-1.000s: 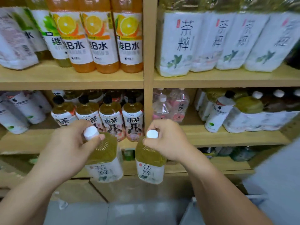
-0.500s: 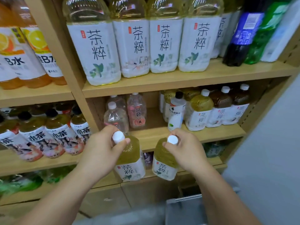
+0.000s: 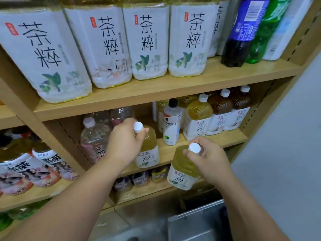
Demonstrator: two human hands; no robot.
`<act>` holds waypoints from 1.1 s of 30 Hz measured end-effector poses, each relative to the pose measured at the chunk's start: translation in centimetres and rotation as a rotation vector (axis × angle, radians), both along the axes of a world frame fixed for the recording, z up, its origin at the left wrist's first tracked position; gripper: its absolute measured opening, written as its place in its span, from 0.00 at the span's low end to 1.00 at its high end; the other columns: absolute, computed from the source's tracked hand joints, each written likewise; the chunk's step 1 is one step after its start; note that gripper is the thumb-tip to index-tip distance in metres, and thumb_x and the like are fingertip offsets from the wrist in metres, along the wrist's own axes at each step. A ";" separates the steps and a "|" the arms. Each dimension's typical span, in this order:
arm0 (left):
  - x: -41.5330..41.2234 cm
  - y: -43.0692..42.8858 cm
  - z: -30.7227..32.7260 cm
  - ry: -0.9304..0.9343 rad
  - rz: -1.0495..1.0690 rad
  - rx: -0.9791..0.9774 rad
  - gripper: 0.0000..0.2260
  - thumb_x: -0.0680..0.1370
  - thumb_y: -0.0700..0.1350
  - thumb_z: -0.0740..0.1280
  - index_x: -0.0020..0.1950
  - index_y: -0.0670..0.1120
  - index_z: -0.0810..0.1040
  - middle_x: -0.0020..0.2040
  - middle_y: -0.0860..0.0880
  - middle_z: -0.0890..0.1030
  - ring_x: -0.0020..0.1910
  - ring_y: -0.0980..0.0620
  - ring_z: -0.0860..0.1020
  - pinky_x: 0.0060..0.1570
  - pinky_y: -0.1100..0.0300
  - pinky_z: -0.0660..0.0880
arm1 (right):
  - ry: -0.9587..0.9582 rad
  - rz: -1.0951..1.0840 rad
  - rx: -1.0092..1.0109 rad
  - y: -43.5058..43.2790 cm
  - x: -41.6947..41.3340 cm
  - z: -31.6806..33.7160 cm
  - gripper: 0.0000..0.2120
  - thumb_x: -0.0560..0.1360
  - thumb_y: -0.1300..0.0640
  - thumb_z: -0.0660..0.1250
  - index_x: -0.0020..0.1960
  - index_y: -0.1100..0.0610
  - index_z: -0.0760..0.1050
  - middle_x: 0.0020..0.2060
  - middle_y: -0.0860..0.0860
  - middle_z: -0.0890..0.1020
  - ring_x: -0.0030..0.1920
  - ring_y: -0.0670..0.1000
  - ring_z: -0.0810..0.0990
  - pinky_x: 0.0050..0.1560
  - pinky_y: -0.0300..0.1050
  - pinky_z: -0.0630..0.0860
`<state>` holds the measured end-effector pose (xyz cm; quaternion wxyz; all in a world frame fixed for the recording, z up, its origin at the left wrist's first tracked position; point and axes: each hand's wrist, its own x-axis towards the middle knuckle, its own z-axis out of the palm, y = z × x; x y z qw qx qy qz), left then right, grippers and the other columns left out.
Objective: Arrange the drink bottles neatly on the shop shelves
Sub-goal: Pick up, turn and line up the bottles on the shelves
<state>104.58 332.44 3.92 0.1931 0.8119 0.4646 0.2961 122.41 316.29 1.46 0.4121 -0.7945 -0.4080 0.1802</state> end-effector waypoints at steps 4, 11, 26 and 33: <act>1.7 1.7 0.3 0.113 0.064 -0.048 0.21 0.81 0.54 0.67 0.32 0.51 0.65 0.26 0.53 0.68 0.34 0.43 0.73 0.36 0.55 0.61 | -0.014 0.033 0.004 1.6 0.8 0.5 0.07 0.75 0.49 0.73 0.46 0.48 0.76 0.37 0.48 0.81 0.40 0.51 0.80 0.43 0.58 0.80; 1.9 3.5 0.0 0.108 0.078 0.035 0.14 0.81 0.53 0.66 0.55 0.42 0.77 0.49 0.36 0.82 0.49 0.34 0.80 0.40 0.56 0.63 | -0.060 0.144 0.046 4.5 1.6 2.2 0.05 0.76 0.51 0.73 0.50 0.50 0.79 0.38 0.43 0.79 0.40 0.45 0.77 0.43 0.48 0.75; -0.8 3.9 0.0 0.197 0.125 0.187 0.09 0.80 0.45 0.66 0.44 0.41 0.76 0.36 0.37 0.78 0.40 0.34 0.80 0.38 0.50 0.71 | -0.271 0.175 0.044 9.7 -3.4 1.7 0.11 0.81 0.48 0.66 0.59 0.53 0.74 0.50 0.49 0.77 0.46 0.50 0.74 0.42 0.45 0.67; -1.4 3.6 -0.1 0.324 0.155 0.127 0.18 0.81 0.47 0.63 0.32 0.45 0.67 0.26 0.49 0.65 0.32 0.38 0.76 0.33 0.55 0.66 | -0.243 0.072 -0.056 12.1 -4.3 2.2 0.16 0.82 0.47 0.64 0.58 0.60 0.75 0.55 0.56 0.79 0.53 0.57 0.79 0.43 0.45 0.65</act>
